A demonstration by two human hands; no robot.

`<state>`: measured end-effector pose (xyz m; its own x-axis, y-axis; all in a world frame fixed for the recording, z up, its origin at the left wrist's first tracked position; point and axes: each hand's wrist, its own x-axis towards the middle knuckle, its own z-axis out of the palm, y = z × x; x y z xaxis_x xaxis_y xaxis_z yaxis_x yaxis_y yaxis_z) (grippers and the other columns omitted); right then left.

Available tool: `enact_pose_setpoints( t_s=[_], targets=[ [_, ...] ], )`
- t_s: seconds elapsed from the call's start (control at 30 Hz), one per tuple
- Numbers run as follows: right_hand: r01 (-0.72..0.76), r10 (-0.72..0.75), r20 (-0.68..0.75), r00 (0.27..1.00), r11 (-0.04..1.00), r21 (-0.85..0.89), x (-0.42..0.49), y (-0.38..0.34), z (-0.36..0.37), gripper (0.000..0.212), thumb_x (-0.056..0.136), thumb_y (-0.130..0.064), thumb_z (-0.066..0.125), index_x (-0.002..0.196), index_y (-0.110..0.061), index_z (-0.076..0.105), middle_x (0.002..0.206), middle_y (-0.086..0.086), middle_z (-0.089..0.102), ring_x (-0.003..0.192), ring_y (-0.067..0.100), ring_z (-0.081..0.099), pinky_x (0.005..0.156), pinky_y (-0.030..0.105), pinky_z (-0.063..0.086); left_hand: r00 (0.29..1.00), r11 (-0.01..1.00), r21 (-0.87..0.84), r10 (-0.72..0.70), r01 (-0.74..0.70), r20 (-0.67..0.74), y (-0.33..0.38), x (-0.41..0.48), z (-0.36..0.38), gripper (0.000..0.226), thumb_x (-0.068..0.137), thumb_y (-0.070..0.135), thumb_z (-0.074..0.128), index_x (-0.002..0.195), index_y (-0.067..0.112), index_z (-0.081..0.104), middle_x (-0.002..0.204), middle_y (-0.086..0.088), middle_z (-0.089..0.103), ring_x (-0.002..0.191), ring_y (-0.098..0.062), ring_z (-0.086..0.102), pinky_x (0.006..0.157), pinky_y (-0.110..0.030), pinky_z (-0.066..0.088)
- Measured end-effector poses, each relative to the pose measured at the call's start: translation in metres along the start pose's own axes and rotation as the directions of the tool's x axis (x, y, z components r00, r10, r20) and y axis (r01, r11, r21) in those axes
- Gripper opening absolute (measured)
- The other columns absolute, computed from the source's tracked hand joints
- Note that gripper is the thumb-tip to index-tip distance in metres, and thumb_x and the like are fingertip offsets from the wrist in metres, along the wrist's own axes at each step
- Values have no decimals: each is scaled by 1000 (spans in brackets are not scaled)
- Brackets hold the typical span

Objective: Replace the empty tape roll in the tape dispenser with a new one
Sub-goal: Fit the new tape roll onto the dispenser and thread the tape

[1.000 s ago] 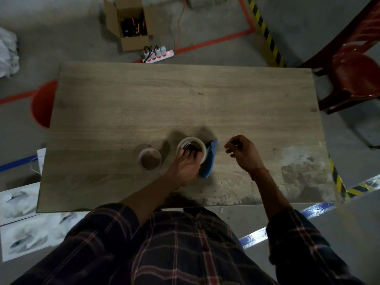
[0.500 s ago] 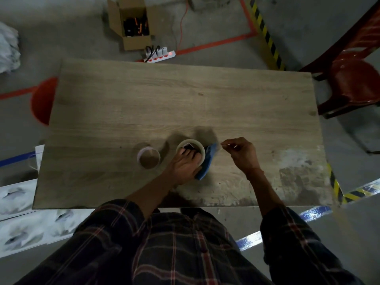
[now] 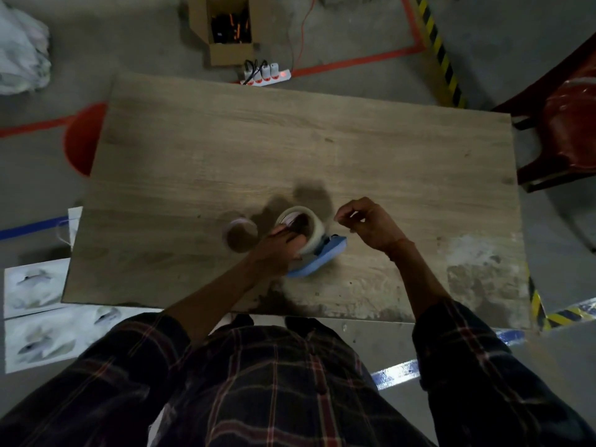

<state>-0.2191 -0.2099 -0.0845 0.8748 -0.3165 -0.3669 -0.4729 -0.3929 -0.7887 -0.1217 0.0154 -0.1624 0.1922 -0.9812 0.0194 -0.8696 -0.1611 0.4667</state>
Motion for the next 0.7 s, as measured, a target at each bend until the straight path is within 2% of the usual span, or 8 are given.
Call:
enact_pose_setpoints(
  t_s=[0.07,0.13,0.2,0.27,0.43,0.5,0.63,0.7],
  targets=[
    [-6,7,46,999,1000,-9,-2,2,2,10,91,2,61,94,1,70,88,-11,60,71,-3,62,68,19,53,998,1000,-9,27,-27,52,-5,-4,-5,47,63,-7,79,100,4,53,85,-19,67,80,-42,66,79,-49,57],
    [-44,45,80,996,999,-20,-5,7,5,11,92,0,60,98,1,70,91,-11,60,76,14,63,72,32,57,993,999,0,49,-49,112,-5,-6,-9,38,72,0,68,101,12,47,93,-20,67,91,-44,64,83,-51,57],
    [-77,79,89,993,997,-25,-9,14,7,12,93,-2,60,100,-1,69,92,-10,59,79,22,63,75,36,57,986,997,25,69,-74,151,-3,-4,-11,23,78,13,59,97,15,46,93,-19,66,93,-43,62,88,-50,54],
    [-98,98,91,991,995,-4,-14,19,7,10,93,-3,61,97,-5,70,93,-8,60,78,21,64,74,34,58,977,996,49,57,-69,207,-4,-4,-8,22,76,16,61,97,11,54,96,-19,67,96,-43,62,87,-48,53],
    [-189,181,122,976,981,50,-25,37,5,12,91,3,59,95,-6,67,94,7,62,78,23,62,71,29,58,935,995,100,-12,-25,354,-13,-5,5,66,64,24,88,117,19,48,120,-10,63,116,-36,52,91,-48,52],
    [-193,185,126,975,979,60,-28,41,4,14,90,6,58,95,-3,66,93,8,61,76,22,61,68,22,57,946,999,49,-26,11,324,-10,-5,2,67,63,25,89,115,20,46,119,-11,63,117,-35,52,92,-46,51],
    [-169,162,109,981,984,55,-32,49,4,15,88,8,61,92,-4,69,91,3,62,75,21,62,69,19,56,985,1000,-10,-8,10,173,1,-4,-6,33,78,10,76,105,10,56,111,-18,63,107,-38,54,83,-44,48],
    [-154,151,55,987,987,39,-32,54,6,12,87,5,65,93,-3,71,92,6,62,72,18,62,68,17,54,989,1000,-6,-7,8,150,5,-4,-9,28,80,8,73,103,9,57,111,-17,62,105,-36,53,83,-44,47]
  ],
)
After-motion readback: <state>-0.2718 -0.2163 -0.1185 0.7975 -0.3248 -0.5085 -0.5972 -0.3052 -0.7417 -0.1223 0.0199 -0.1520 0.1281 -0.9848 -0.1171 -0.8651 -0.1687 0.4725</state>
